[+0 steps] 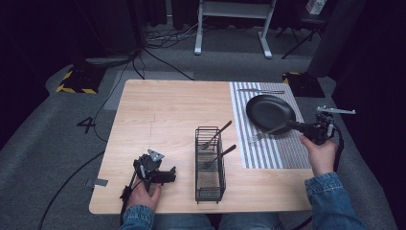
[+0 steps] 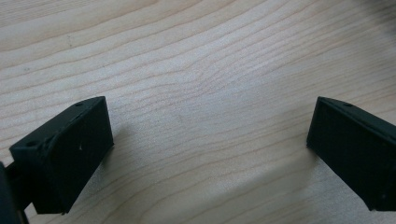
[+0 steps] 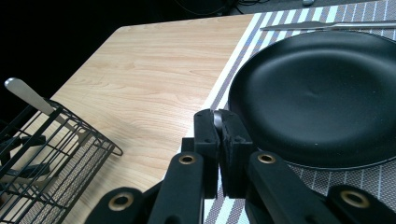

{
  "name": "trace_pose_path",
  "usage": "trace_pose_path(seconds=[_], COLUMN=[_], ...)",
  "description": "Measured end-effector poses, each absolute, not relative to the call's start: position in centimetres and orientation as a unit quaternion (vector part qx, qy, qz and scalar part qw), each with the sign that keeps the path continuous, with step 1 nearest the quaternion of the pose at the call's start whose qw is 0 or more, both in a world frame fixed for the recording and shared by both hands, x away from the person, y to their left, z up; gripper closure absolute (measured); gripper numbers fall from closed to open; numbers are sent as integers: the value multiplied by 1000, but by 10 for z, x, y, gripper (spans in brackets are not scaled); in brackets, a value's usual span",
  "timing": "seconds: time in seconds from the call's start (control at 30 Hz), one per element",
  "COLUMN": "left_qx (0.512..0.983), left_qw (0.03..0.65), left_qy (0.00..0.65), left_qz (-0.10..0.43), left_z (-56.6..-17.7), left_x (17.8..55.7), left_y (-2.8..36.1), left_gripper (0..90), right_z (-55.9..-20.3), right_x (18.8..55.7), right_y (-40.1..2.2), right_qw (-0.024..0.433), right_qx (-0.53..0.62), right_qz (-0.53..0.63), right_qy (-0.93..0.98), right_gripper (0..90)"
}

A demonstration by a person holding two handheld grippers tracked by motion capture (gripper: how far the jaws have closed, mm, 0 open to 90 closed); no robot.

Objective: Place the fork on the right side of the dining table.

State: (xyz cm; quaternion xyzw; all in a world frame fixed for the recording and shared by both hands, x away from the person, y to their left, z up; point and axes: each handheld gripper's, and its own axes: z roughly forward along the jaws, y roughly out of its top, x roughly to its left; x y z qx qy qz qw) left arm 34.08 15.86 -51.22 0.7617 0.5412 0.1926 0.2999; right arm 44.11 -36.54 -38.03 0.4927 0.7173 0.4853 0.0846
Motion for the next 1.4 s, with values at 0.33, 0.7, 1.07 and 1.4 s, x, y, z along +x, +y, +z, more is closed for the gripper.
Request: trace_pose_path(seconds=[0.33, 0.7, 1.07, 1.4], left_qx=[762, 762, 762, 762], left_qw=[300, 300, 300, 300], left_qy=[541, 541, 541, 541], left_qz=[193, 192, 192, 193], left_z=[-512, -512, -512, -512], left_x=[341, 341, 341, 341], left_y=[159, 159, 159, 159], left_gripper=[4, 4, 4, 4], right_z=[-384, -389, -394, -403], right_x=[443, 447, 457, 472], right_y=[-361, -366, -375, -385], right_qw=[80, 71, 73, 66], right_qx=[496, 515, 548, 567], right_qz=[483, 479, 444, 413], right_qy=[717, 707, 705, 709], right_gripper=[869, 864, 757, 676])
